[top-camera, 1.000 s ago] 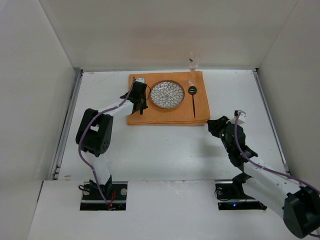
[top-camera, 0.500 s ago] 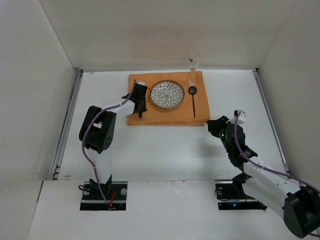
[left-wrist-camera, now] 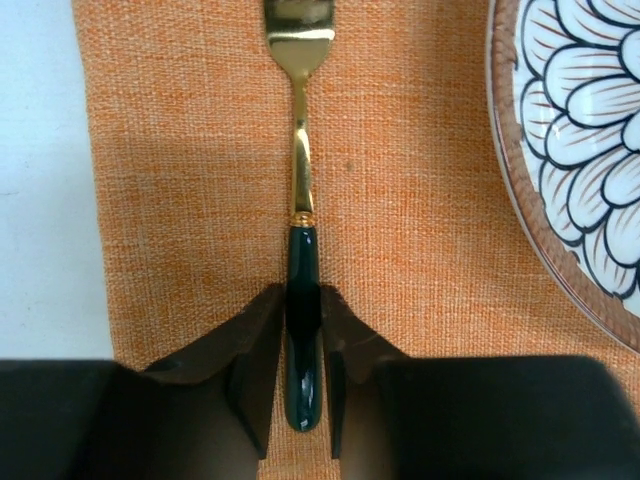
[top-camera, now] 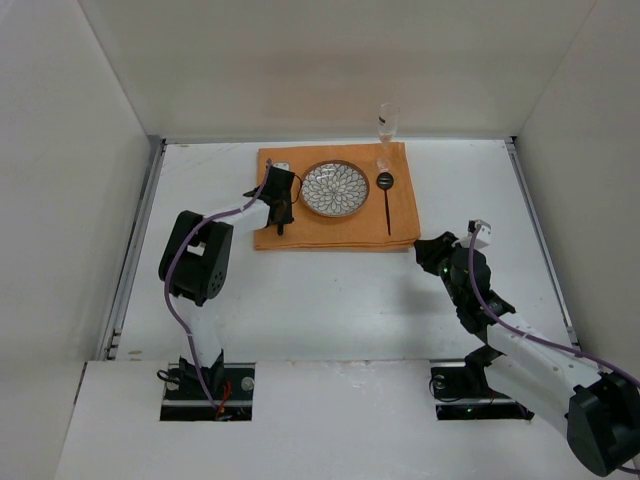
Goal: Set the dinner table for one person
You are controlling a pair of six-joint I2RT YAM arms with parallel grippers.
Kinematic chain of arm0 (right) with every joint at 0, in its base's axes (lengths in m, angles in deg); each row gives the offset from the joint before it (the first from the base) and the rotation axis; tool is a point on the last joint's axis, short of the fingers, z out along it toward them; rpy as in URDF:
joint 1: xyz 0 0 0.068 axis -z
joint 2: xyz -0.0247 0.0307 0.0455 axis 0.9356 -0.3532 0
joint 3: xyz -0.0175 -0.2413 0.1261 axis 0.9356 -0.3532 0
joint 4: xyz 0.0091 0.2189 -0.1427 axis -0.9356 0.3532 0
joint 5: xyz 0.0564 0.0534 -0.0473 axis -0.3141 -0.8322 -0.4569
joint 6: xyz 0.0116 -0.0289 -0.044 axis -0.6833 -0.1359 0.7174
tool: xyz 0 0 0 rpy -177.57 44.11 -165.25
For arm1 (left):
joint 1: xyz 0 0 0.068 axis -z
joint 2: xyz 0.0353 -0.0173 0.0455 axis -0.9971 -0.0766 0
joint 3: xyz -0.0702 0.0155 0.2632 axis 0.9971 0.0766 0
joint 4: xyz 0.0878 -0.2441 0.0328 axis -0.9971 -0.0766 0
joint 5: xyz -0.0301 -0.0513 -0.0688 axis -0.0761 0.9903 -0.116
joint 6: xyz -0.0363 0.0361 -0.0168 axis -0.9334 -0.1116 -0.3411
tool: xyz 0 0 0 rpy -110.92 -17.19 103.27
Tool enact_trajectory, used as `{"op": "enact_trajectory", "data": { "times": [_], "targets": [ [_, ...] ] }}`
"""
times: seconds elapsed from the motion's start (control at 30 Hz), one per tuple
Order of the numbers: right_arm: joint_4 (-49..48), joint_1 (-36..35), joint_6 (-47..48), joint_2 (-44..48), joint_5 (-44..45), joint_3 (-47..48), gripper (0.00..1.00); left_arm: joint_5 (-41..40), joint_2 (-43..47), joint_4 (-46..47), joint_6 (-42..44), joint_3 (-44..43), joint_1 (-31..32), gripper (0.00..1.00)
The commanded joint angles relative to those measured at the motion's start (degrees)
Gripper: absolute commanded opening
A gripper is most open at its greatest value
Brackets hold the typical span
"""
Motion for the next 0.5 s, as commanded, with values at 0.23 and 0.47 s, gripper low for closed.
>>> {"op": "enact_trajectory", "data": {
  "times": [0.23, 0.47],
  "targets": [
    [-2.1, -0.4, 0.8, 0.5, 1.2, 2.1, 0.36, -6.2, 6.6, 0.5, -1.4, 2.7, 1.2, 0.50],
    [-1.9, -0.2, 0.9, 0.9, 1.3, 2.1, 0.36, -8.1, 17.5, 3.4, -5.6, 8.3, 2.0, 1.00]
  ]
}}
